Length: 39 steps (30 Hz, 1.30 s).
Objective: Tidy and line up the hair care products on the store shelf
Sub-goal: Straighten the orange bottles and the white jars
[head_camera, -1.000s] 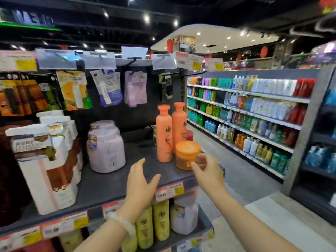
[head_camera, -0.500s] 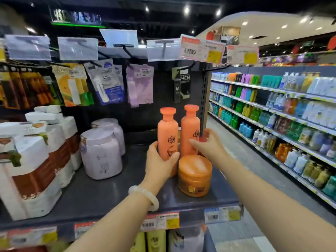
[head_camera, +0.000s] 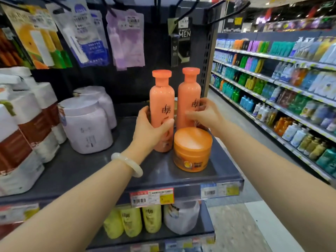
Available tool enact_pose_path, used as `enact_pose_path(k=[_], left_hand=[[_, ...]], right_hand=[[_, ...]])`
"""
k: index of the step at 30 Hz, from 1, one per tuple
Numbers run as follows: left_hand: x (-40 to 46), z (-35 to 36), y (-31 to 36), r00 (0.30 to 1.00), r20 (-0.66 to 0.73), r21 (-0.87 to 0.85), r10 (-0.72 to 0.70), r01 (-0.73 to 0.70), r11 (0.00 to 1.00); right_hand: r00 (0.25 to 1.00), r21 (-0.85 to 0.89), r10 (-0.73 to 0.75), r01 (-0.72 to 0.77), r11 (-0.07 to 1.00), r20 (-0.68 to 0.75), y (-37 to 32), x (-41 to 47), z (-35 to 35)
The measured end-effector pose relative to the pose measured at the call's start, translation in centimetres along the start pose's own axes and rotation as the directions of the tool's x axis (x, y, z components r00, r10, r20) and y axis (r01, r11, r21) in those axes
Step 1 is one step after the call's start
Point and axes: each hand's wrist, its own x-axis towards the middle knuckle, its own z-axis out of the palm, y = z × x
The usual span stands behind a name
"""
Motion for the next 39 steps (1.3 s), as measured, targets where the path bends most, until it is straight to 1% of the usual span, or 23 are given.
enact_pose_path(k=[3, 5, 6, 8, 10, 12, 14, 16, 17, 18, 19, 20, 21, 22, 23, 24, 26, 27, 29, 32, 34, 37, 39], left_hand=[[-1.3, 0.1, 0.7, 0.992, -0.072, 0.061, 0.099, -0.095, 0.994], [-2.6, 0.6, 1.1, 0.977, -0.171, 0.123, 0.130, -0.109, 0.986], [-3.3, 0.9, 1.3, 0.968, -0.204, 0.118, 0.143, -0.121, 0.986], [-4.9, 1.8, 1.9, 0.962, -0.214, 0.078, 0.172, -0.159, 0.984], [-6.5, 2.6, 2.2, 0.958, -0.198, 0.044, 0.209, -0.205, 0.978], [-8.5, 3.4, 2.3, 0.944, -0.224, 0.003, 0.243, -0.249, 0.969], [-11.3, 4.0, 1.7, 0.901, -0.281, 0.021, 0.331, -0.339, 0.941], [-14.6, 4.7, -0.3, 0.876, -0.269, 0.085, 0.400, -0.392, 0.916], [-16.3, 5.1, -1.8, 0.881, -0.244, 0.117, 0.405, -0.388, 0.914], [-17.9, 5.6, -3.6, 0.902, -0.214, 0.157, 0.374, -0.347, 0.925], [-19.4, 6.1, -5.3, 0.935, -0.177, 0.199, 0.309, -0.273, 0.941], [-20.6, 6.6, -7.3, 0.971, -0.136, 0.238, 0.197, -0.161, 0.958], [-21.6, 7.0, -9.3, 0.995, -0.087, 0.266, 0.045, -0.020, 0.964], [-22.4, 7.4, -10.9, 0.992, -0.040, 0.259, -0.118, 0.124, 0.958], [-22.8, 7.7, -12.2, 0.971, -0.008, 0.227, -0.237, 0.232, 0.946], [-23.0, 8.1, -13.4, 0.957, 0.007, 0.199, -0.290, 0.283, 0.938], [-22.5, 8.7, -15.0, 0.954, 0.014, 0.202, -0.299, 0.290, 0.935], [-22.0, 9.0, -15.5, 0.960, 0.012, 0.207, -0.278, 0.270, 0.940], [-20.9, 9.6, -16.4, 0.970, 0.010, 0.189, -0.243, 0.236, 0.953], [-19.7, 10.5, -18.1, 0.976, -0.042, 0.171, -0.216, 0.220, 0.960], [-19.6, 11.4, -19.1, 0.975, -0.078, 0.132, -0.206, 0.215, 0.968], [-20.2, 12.0, -20.2, 0.968, -0.110, 0.171, -0.224, 0.241, 0.956], [-20.5, 12.0, -21.2, 0.969, -0.117, 0.204, -0.217, 0.237, 0.950]], right_hand=[[0.995, 0.006, -0.066, 0.066, 0.998, -0.070, 0.5, -1.6, -1.1], [0.996, -0.017, -0.078, 0.078, 0.997, -0.039, 1.1, -2.6, -1.5], [0.997, -0.017, -0.079, 0.079, 0.997, -0.016, 1.3, -3.1, -1.5], [0.996, -0.002, -0.089, 0.089, 0.996, 0.013, 1.2, -4.1, -1.7], [0.991, -0.005, -0.135, 0.135, 0.991, 0.021, 0.8, -5.3, -2.0], [0.980, 0.010, -0.197, 0.197, 0.980, 0.024, 0.3, -7.0, -2.6], [0.964, 0.075, -0.262, 0.259, 0.963, 0.037, 0.2, -9.6, -3.4], [0.945, 0.184, -0.317, 0.298, 0.937, 0.082, 1.1, -12.6, -4.2], [0.932, 0.237, -0.344, 0.311, 0.920, 0.113, 2.1, -14.2, -4.5], [0.919, 0.269, -0.363, 0.315, 0.910, 0.153, 3.5, -15.7, -4.6], [0.909, 0.278, -0.365, 0.304, 0.911, 0.202, 5.2, -17.0, -4.4], [0.904, 0.260, -0.345, 0.280, 0.924, 0.252, 7.2, -18.3, -4.1], [0.904, 0.230, -0.299, 0.235, 0.944, 0.304, 9.4, -19.3, -3.7], [0.907, 0.181, -0.224, 0.169, 0.969, 0.356, 11.9, -20.0, -3.0], [0.907, 0.131, -0.144, 0.099, 0.986, 0.395, 14.3, -20.4, -2.4], [0.906, 0.087, -0.072, 0.039, 0.995, 0.417, 16.5, -20.4, -1.8], [0.909, 0.030, 0.043, -0.060, 0.998, 0.415, 19.9, -19.5, -0.7], [0.906, 0.021, 0.067, -0.083, 0.996, 0.418, 21.1, -18.8, -0.1], [0.906, 0.070, 0.020, -0.054, 0.996, 0.423, 22.8, -17.1, 1.2], [0.922, 0.169, -0.088, 0.025, 0.985, 0.377, 25.9, -14.9, 4.2], [0.928, 0.172, -0.068, 0.004, 0.985, 0.367, 27.1, -14.2, 5.8], [0.949, 0.120, -0.017, -0.022, 0.993, 0.316, 27.9, -13.8, 7.7], [0.954, 0.107, -0.017, -0.015, 0.994, 0.298, 28.0, -13.8, 8.2]])
